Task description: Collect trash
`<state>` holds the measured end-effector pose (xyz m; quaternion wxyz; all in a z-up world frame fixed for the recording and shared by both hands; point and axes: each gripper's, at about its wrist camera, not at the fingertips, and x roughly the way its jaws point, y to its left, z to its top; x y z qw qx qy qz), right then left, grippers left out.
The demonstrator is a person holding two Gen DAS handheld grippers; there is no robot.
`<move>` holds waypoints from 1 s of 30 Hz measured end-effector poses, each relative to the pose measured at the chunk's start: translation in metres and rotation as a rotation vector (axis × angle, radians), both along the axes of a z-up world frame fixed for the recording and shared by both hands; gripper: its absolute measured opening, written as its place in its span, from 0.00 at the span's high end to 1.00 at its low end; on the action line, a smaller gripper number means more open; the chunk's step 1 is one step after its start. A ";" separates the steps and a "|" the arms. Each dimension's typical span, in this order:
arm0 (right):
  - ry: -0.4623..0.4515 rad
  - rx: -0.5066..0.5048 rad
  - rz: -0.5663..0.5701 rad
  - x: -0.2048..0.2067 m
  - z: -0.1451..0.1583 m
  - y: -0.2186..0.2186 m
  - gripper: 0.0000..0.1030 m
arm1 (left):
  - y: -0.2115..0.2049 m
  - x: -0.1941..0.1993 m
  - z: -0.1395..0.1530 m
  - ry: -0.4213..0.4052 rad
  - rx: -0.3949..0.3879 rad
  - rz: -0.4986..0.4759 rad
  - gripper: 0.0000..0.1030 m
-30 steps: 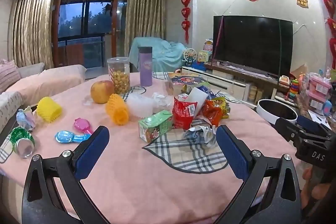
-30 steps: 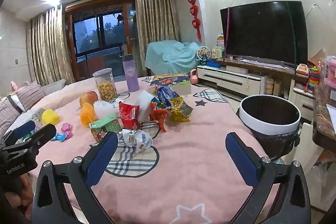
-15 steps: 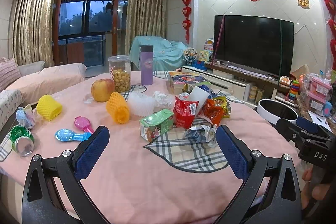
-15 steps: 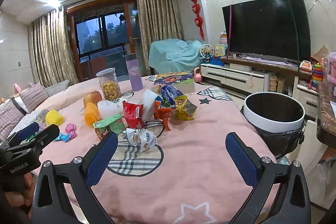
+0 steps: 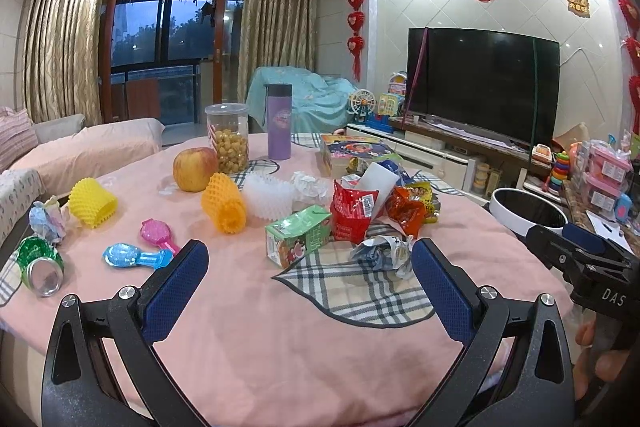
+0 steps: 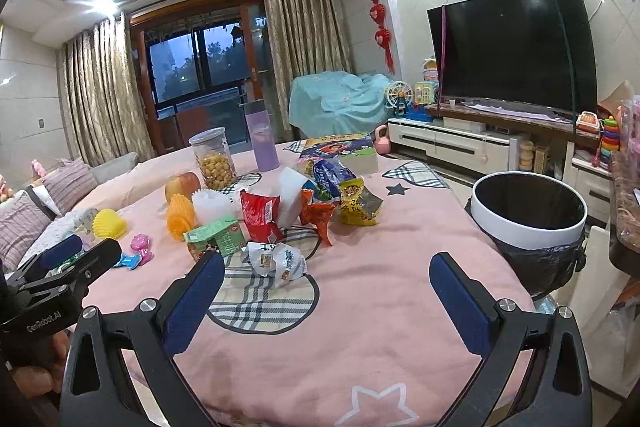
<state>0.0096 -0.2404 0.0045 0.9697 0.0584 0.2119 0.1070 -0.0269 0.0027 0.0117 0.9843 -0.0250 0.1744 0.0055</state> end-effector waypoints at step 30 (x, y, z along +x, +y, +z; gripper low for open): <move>0.060 0.032 0.032 0.008 -0.010 0.002 0.00 | 0.006 0.007 -0.010 0.036 -0.018 -0.007 0.00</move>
